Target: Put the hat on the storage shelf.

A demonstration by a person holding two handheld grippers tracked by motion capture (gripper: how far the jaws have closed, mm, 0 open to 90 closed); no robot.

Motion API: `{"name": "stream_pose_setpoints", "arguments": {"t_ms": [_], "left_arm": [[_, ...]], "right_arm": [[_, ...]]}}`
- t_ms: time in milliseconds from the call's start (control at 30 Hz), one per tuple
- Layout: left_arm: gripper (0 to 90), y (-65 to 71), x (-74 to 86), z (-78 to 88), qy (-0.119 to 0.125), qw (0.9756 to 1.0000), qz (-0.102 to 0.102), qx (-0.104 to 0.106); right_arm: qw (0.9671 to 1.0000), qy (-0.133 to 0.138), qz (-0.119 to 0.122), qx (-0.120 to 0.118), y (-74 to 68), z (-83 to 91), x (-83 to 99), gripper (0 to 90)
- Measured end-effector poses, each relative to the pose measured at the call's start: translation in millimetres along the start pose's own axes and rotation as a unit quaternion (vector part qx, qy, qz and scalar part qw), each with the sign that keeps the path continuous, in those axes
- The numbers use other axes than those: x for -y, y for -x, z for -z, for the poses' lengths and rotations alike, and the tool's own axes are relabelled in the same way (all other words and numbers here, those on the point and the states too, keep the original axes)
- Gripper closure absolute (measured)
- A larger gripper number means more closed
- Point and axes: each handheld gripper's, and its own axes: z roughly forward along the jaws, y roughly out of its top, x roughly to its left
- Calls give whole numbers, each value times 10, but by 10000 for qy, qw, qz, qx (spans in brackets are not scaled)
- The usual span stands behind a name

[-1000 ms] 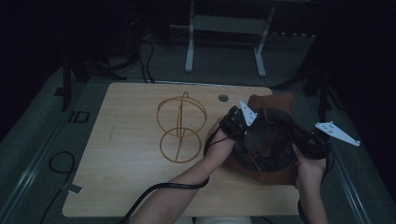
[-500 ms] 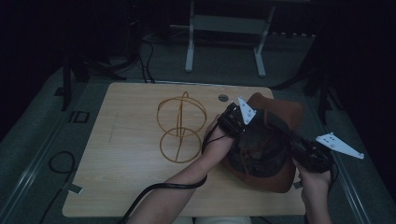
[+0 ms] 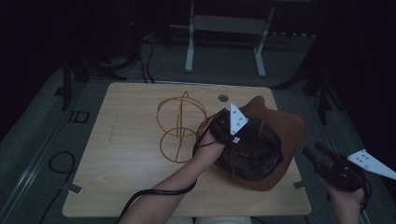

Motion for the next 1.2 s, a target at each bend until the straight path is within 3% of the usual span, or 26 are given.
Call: {"name": "stream_pose_setpoints", "arguments": {"t_ms": [67, 100, 200, 233, 300, 367, 400, 433, 467, 500, 567, 600, 633, 667, 700, 733, 767, 800, 833, 867, 967, 1000, 1033, 1067, 1167, 1200], "left_arm": [[868, -27, 20, 88, 303, 9990, -57, 332], [869, -24, 24, 133, 332, 9988, -129, 325], [869, -50, 44, 222, 433, 9979, -77, 480], [869, -81, 72, 281, 614, 9958, -17, 679], [869, -91, 86, 310, 662, 9952, -28, 724], [869, -124, 126, 369, 891, 9911, -4, 989], [869, -124, 126, 369, 891, 9911, -4, 989], [868, -149, 150, 408, 973, 9885, 22, 1155], [868, -167, 170, 432, 1095, 9856, 61, 1284], [868, -188, 187, 452, 1152, 9835, 104, 1390], [868, -232, 229, 494, 1369, 9757, 219, 1698], [868, -245, 240, 505, 1400, 9740, 242, 1766], [868, -265, 257, 514, 1470, 9696, 315, 1930], [868, -272, 275, 526, 1551, 9672, 351, 1982], [868, -279, 286, 531, 1568, 9654, 396, 2044], [868, -292, 300, 536, 1619, 9615, 459, 2175], [868, -298, 312, 540, 1655, 9598, 498, 2209], [868, -308, 318, 541, 1633, 9576, 568, 2304], [867, -316, 330, 547, 1669, 9543, 605, 2405], [868, -314, 341, 554, 1715, 9532, 600, 2415], [867, -321, 384, 578, 1877, 9434, 652, 2656], [867, -324, 392, 582, 1907, 9405, 659, 2734], [867, -325, 405, 588, 1974, 9363, 666, 2828], [867, -326, 413, 590, 2030, 9318, 675, 2931], [867, -288, 396, 595, 2131, 9224, 668, 3152], [867, -273, 386, 600, 2176, 9187, 669, 3227]], "right_arm": [[10000, -5, -57, 77, 73, 8, 22, 474], [9999, -16, -72, 103, 106, 5, 29, 474], [9998, -36, -130, 119, 165, -29, 34, 474], [9999, -47, -100, 45, 171, -67, 28, 474], [9999, -66, -76, 34, 166, -90, 23, 474], [9999, -79, -8, -71, 142, -135, 9, 474], [9999, -79, -8, -71, 142, -135, 9, 474], [9999, -80, 22, -119, 129, -158, 0, 474], [9993, -31, -7, -360, 111, -196, -12, 475], [9990, -13, -16, -453, 98, -220, -18, 479], [9982, -61, 41, -602, 46, -270, -29, 482], [9969, -78, 111, -770, -20, -316, -35, 482], [9962, -79, 143, -856, -57, -337, -36, 481], [9962, -79, 143, -856, -57, -337, -36, 481], [9944, -45, 156, -1046, -135, -366, -42, 481], [9944, -45, 156, -1046, -135, -366, -42, 481], [9919, -4, 170, -1261, -226, -384, -51, 481], [9919, -4, 170, -1261, -226, -384, -51, 481], [9903, 31, 184, -1375, -272, -392, -54, 481], [9882, 44, 161, -1524, -312, -403, -58, 481], [9831, 76, 253, -1812, -454, -425, -73, 480], [9787, 93, 399, -2014, -570, -431, -87, 466], [9761, 127, 500, -2111, -628, -431, -96, 461], [9761, 127, 500, -2111, -628, -431, -96, 461], [9683, 200, 711, -2386, -796, -443, -115, 436], [9641, 209, 836, -2510, -893, -470, -122, 410]]}}
